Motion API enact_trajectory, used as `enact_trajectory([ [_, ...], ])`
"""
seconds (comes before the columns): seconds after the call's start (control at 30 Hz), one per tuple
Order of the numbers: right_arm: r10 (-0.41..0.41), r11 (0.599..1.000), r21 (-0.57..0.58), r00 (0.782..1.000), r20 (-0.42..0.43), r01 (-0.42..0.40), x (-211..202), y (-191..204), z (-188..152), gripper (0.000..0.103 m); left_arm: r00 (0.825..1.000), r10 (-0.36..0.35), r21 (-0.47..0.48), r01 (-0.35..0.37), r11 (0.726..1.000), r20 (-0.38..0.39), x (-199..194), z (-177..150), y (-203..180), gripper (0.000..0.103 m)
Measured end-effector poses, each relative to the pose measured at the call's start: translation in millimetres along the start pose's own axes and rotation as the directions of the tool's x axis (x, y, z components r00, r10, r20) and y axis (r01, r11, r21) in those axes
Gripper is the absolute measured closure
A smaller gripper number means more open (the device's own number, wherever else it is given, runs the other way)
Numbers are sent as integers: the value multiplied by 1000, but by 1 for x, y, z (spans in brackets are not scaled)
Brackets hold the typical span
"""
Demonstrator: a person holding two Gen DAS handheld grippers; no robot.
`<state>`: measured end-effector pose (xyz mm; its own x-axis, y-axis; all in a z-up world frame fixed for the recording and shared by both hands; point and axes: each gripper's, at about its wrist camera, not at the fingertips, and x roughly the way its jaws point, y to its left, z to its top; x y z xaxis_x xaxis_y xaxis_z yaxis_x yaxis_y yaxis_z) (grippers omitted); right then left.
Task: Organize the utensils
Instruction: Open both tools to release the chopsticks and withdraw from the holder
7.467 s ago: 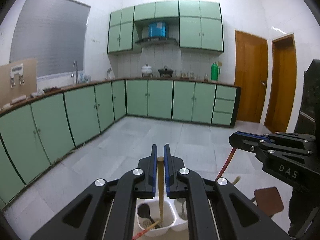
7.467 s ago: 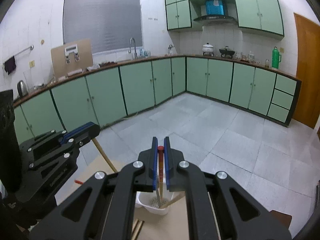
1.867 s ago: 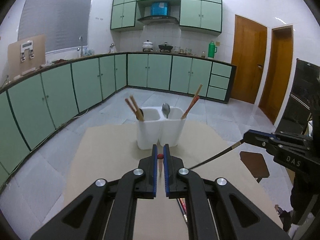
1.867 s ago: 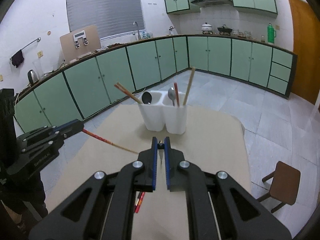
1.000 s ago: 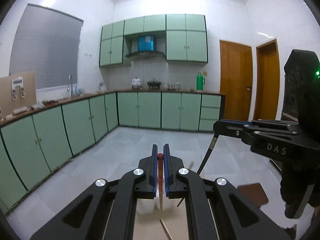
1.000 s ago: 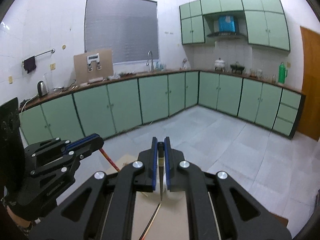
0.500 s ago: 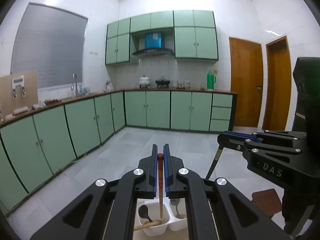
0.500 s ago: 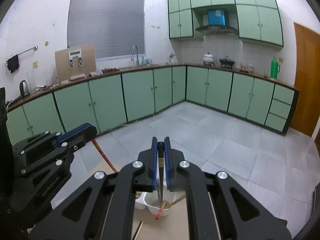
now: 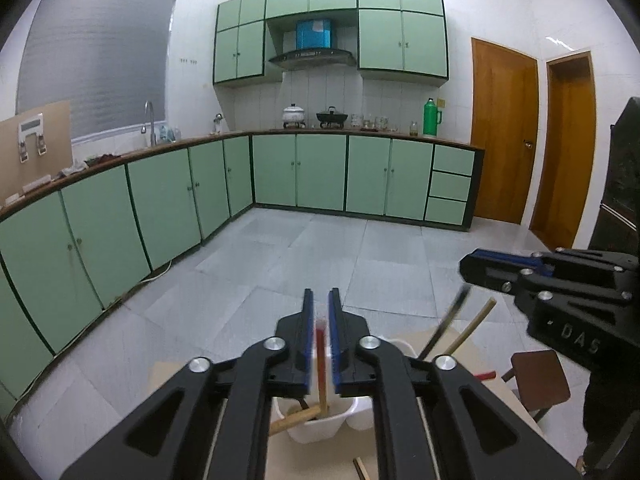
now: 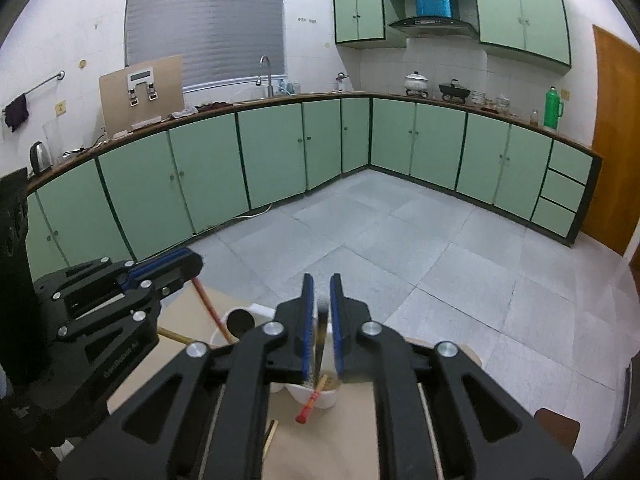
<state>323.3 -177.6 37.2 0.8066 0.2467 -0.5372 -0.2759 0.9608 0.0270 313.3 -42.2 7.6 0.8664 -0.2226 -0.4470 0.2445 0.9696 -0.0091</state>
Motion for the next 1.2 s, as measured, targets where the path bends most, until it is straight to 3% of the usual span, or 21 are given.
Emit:
enact_trajectory([
  [0.2, -55, 998, 29, 997, 55, 53, -33, -9, -5, 50, 999, 13, -18, -12, 1000, 37, -31, 0, 4, 69],
  [0.27, -79, 997, 30, 994, 76, 77, -49, -13, -11, 42, 998, 23, -22, -22, 1000, 52, -47, -3, 6, 55],
  [0.4, -118, 992, 51, 987, 104, 114, -78, -21, -32, 23, 996, 45, -26, -43, 999, 79, -84, -19, 6, 42],
  [0.5, -120, 992, 64, 986, 112, 113, -100, -22, -60, 14, 995, 54, -42, -51, 998, 79, -107, -40, 6, 33],
  [0.63, -106, 991, 96, 989, 100, 97, -118, -21, -97, 9, 997, 63, -51, -60, 997, 40, -126, -78, 3, 24],
  [0.77, -82, 983, 164, 996, 26, 77, -123, -14, -156, 7, 997, 70, -54, -71, 996, -28, -134, -122, 1, 19],
  [0.83, -71, 982, 175, 997, 12, 68, -122, -13, -165, 7, 995, 67, -52, -71, 996, -76, -132, -144, 1, 18],
  [0.97, -66, 976, 200, 992, -104, 86, -104, 1, -214, 7, 983, 74, -58, -85, 995, -167, -123, -180, 6, 18],
  [1.2, -59, 980, 173, 979, -194, 94, -86, 24, -264, 7, 963, 104, -55, -122, 991, -247, -119, -226, 11, 18],
])
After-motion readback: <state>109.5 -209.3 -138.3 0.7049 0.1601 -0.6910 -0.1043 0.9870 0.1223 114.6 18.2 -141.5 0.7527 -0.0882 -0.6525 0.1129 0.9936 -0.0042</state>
